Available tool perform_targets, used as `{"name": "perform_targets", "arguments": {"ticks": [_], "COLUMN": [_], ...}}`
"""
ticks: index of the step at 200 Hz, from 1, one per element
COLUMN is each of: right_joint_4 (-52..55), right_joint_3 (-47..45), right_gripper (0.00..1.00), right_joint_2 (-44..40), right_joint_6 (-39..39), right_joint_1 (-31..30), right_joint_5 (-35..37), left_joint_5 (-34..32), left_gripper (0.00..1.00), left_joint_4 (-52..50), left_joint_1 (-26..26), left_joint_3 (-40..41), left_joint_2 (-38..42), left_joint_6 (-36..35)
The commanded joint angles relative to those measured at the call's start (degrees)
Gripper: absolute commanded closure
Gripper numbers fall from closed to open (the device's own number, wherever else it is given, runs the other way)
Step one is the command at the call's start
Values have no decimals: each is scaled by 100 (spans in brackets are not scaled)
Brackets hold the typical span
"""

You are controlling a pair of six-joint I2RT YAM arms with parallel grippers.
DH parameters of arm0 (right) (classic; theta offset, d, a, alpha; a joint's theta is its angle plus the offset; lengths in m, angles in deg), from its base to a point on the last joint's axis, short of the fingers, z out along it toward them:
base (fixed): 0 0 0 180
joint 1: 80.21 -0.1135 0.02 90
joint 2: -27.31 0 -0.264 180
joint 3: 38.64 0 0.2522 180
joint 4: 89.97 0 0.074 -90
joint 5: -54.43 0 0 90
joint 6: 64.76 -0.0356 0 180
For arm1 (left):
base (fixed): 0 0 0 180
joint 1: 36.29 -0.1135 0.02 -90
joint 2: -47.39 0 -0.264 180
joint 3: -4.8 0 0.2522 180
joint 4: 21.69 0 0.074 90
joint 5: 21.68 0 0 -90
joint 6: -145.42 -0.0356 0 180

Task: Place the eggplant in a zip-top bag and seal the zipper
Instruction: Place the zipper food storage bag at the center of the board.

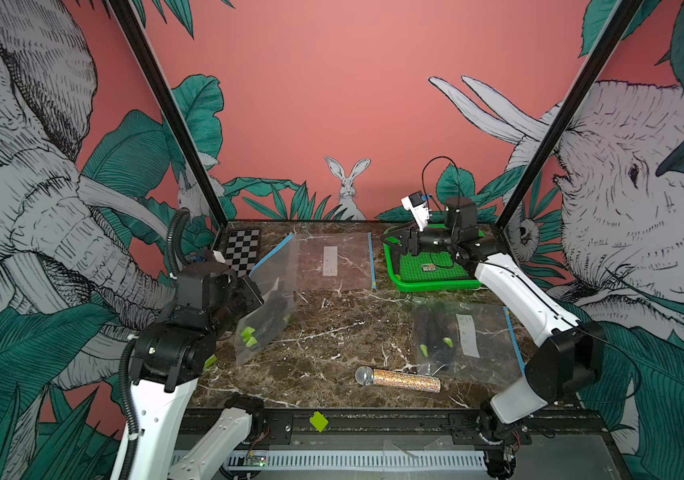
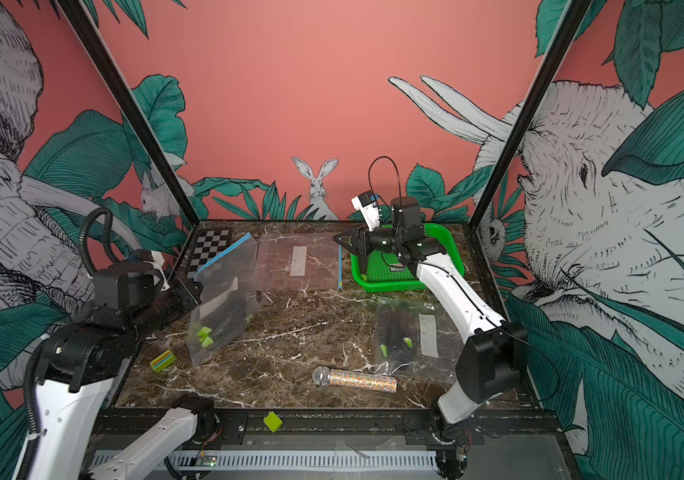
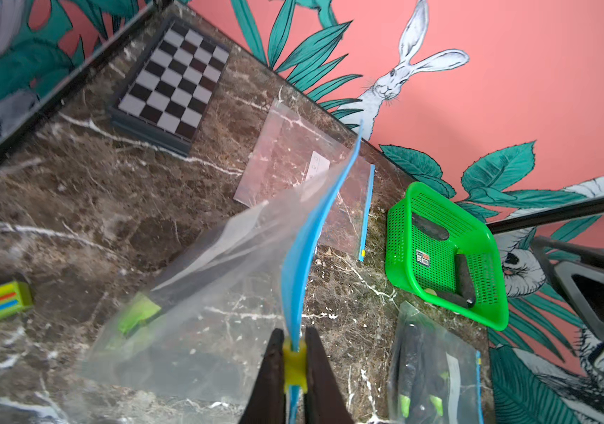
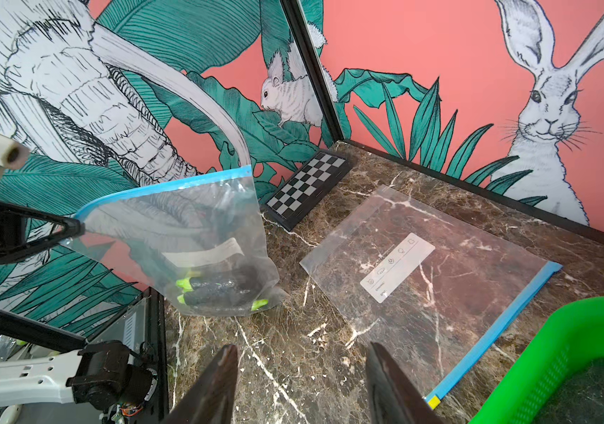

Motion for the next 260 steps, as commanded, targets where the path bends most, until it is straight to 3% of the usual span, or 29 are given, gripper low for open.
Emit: {"name": "perform_targets", "arguments": {"ticks": [1,38,59,80,99,139,168,206,260], "right_joint_4": [-279,-354,-401,-411,-394,-366,-363,-428,-473], "right_joint_3": [-69,-190,-218,-242,-267,-321,-324,-419,-467], "right_gripper": [45,45,45,45,45,45,45,45,44], "right_joint_2": [-70,-65,-44,-36,-43,-52,-27,-68,-45], "right_joint_6": [-78,-112,-146,-173,-149,-163,-173,-214,-254], "right_joint_1": [-1,-1,-1,-1,-1,-1,0,4,-5], "right_joint_5": [-101,-97,-91,-104,-71,-50,-39,-10,-14], "left_joint_5": [611,961,1177,787,145,-706,-1161,-1395,-1220], "left_gripper": [95,82,81,68,63,39,38,37,38], "left_joint_4": [475,790,973,638,260,-179,-553,-626,214], "left_joint_1": [-298,-440,-440,-442,-449,-467,-475,-484,-484], "left_joint_3": [309,526,551,429,160,-599,-1554,-1909,-506], "left_joint_2": [13,-140,-269,-389,-530,-910,-1498,-2050,-2198], "left_joint_6": [394,89,-47,-367,-781,-1478,-2109,-2654,-2571]}}
